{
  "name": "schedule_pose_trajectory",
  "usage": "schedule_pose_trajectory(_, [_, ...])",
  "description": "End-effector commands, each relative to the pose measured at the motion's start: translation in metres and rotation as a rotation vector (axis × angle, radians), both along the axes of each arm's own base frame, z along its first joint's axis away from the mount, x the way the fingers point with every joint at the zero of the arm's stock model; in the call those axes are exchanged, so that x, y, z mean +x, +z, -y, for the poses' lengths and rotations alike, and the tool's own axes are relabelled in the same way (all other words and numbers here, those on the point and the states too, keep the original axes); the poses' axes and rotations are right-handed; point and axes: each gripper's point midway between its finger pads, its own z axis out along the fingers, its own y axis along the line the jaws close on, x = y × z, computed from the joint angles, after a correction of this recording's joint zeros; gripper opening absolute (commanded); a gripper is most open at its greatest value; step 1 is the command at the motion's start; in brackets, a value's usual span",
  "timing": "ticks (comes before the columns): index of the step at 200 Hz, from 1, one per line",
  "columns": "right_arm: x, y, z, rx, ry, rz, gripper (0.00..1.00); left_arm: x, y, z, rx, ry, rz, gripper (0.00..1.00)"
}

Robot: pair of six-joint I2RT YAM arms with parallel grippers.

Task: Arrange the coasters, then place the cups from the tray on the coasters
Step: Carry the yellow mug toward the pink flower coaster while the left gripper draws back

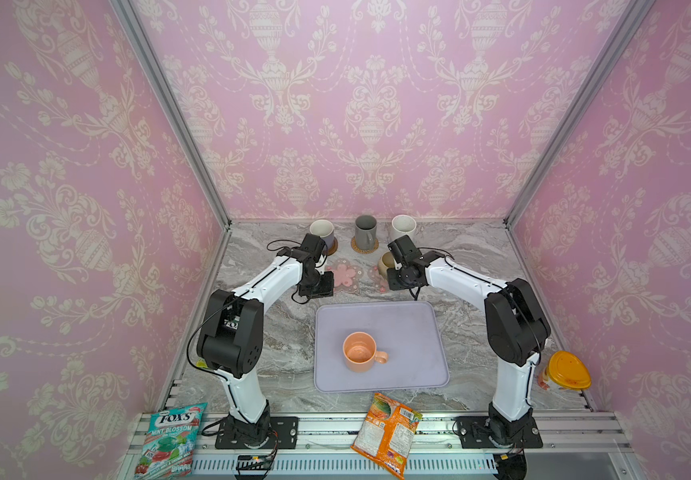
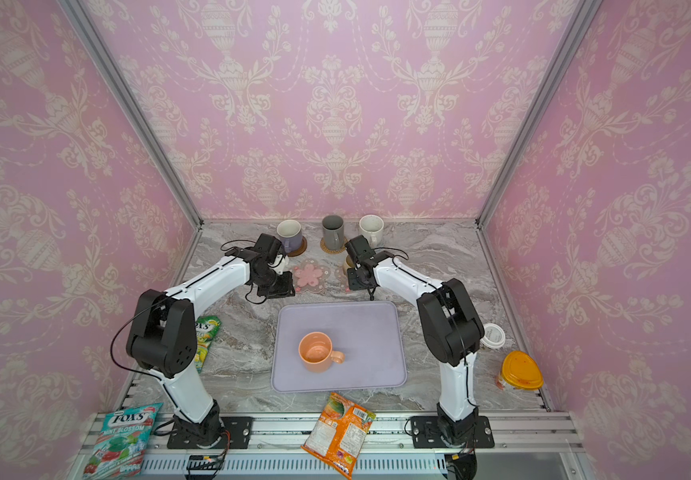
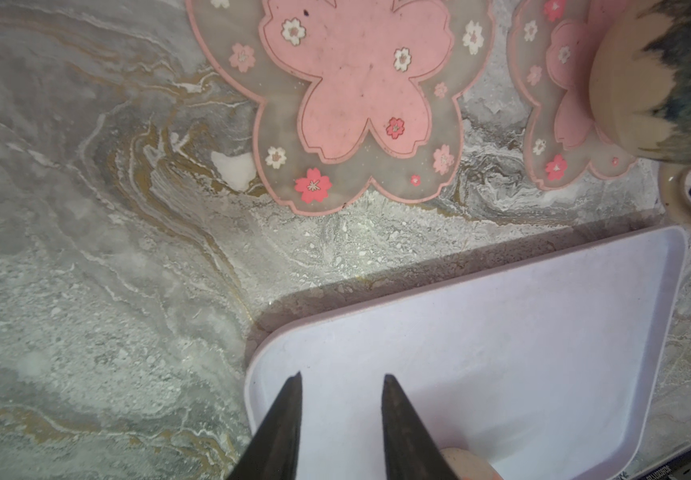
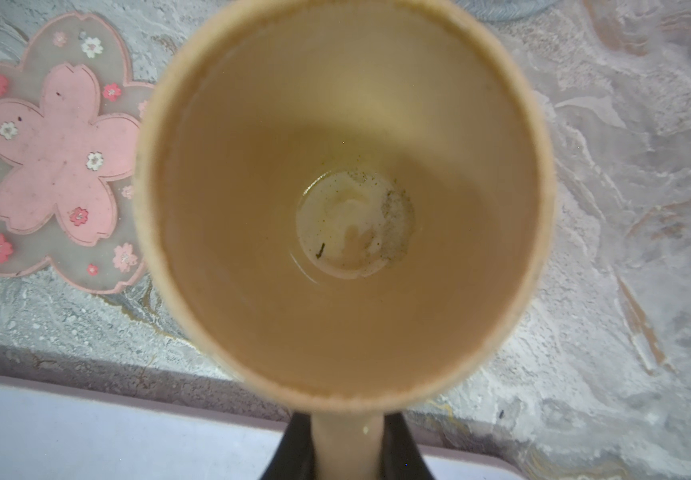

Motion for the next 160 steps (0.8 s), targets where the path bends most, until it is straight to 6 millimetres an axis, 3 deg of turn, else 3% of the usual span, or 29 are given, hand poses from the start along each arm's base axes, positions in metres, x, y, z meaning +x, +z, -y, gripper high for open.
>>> schedule_pose_trajectory(1, [0.029, 0.03, -0.011, 0.064, -0.029, 0.117, 0.0, 0.005, 0.001, 0.001, -0.014, -0.019, -0.005, 0.35])
schedule_pose_trajectory(120, [0.022, 0.011, -0.004, 0.017, -0.043, 0.06, 0.0, 0.008, 0.0, 0.004, -0.025, -0.022, -0.018, 0.35])
schedule_pose_trajectory(160, [0.015, 0.012, 0.0, -0.004, -0.038, 0.029, 0.09, 0.008, 0.003, 0.005, -0.029, -0.021, -0.015, 0.35])
